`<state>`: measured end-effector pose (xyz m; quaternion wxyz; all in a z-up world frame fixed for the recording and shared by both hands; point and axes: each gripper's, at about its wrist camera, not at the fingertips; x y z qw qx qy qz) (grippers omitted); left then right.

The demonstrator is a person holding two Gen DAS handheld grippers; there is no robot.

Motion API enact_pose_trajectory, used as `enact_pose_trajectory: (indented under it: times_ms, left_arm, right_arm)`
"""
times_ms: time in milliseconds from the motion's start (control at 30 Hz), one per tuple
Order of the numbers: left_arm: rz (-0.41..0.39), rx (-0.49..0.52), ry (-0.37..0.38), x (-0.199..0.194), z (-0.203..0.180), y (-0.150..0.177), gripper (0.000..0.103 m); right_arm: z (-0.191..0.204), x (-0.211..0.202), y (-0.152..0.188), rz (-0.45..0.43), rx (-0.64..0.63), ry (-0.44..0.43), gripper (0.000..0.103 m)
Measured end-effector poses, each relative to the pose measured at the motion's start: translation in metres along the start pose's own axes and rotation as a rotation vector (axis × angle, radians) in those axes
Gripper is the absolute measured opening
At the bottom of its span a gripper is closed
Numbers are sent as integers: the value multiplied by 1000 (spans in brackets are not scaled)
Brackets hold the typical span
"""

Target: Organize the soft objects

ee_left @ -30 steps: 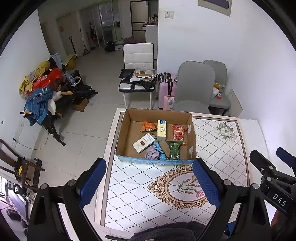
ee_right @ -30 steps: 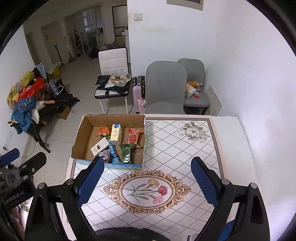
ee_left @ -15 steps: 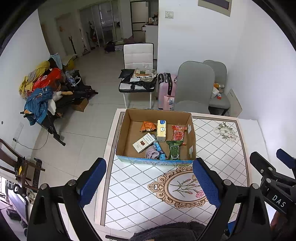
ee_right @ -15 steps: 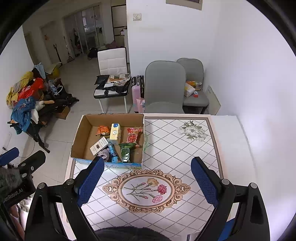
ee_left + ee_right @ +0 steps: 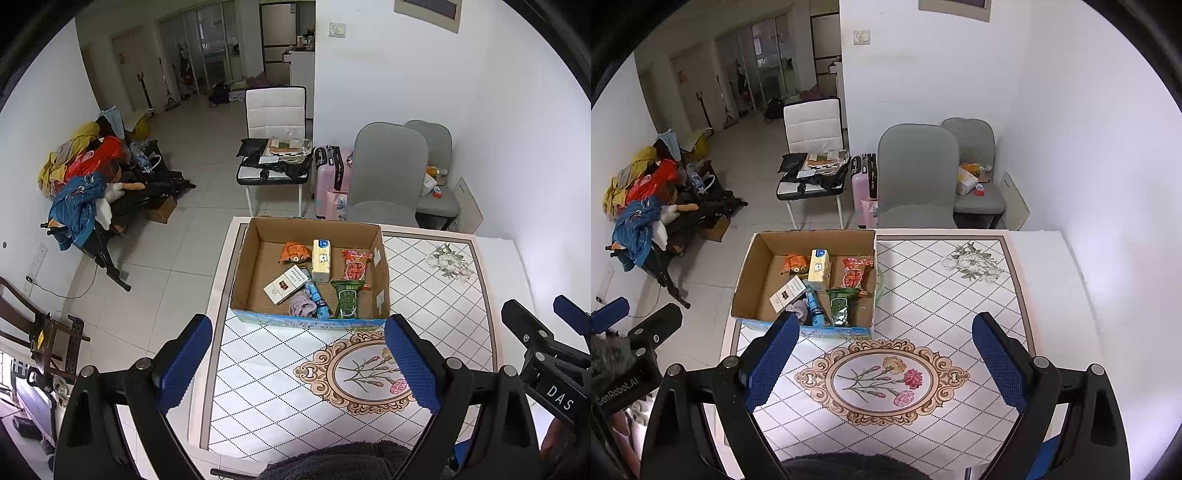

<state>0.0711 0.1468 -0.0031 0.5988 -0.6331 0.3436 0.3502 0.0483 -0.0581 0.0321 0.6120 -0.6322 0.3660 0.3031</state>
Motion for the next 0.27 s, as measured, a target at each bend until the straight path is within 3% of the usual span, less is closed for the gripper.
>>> enact_pose_trajectory:
  times_ms: [267]
  left_arm:
    - [0,1,4,-1,0,-1,96]
  right_arm:
    - [-1,-4,1,-1,4,1,97]
Point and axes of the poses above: each gripper's, at about its wrist camera, not at the fingertips, and x roughly the way its jaws point, z to its left, y to its underside, and after that the axes turned 1 degree about y, right-handed
